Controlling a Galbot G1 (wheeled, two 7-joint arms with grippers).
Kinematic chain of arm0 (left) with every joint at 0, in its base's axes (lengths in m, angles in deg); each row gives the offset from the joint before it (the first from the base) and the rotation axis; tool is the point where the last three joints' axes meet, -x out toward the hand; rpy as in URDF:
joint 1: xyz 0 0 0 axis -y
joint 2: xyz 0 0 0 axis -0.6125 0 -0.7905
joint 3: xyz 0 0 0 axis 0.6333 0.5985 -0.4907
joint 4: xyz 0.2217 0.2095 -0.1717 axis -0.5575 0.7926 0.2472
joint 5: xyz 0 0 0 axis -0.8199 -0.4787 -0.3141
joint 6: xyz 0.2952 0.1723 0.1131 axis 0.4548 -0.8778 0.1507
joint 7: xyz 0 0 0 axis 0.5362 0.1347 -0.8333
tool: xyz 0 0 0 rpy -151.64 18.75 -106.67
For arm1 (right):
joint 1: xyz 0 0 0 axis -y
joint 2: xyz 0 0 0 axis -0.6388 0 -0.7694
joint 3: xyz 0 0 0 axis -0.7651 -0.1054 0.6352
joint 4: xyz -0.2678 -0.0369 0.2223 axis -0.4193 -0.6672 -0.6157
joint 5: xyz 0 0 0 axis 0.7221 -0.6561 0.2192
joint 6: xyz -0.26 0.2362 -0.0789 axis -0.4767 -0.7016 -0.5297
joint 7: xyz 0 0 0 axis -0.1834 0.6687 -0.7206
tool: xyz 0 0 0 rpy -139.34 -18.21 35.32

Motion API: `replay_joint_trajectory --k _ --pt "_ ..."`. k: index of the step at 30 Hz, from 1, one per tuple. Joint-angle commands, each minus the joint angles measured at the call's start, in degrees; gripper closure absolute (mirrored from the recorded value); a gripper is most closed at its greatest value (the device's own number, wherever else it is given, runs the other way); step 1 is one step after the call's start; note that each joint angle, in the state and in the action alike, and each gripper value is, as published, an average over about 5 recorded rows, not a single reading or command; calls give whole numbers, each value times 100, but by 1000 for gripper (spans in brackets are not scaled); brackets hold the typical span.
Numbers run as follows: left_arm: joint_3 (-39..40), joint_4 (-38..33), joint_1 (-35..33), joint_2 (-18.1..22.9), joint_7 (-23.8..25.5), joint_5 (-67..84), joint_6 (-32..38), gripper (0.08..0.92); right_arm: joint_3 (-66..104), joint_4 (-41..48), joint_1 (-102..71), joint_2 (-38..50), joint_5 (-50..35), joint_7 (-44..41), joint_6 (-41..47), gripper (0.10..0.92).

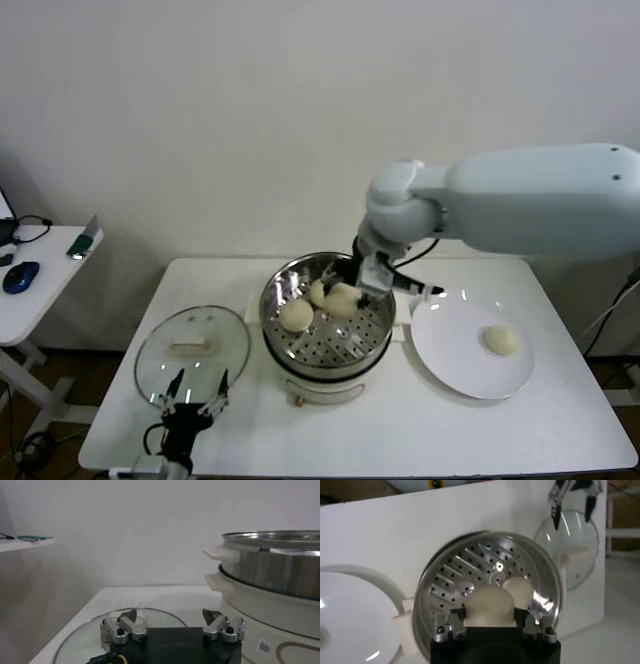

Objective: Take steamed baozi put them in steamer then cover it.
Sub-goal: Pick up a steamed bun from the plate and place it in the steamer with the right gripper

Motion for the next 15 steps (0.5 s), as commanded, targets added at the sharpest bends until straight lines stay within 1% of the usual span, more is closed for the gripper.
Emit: replay_joint_trajectory --k 1,15 --pt "-34 -7 -20 -8 -1 24 2 177 -16 14 -784 -591 879 140 -337 371" --pt "-34 36 -11 4 -18 42 25 177 -122 261 -1158 -638 1132 151 -287 359"
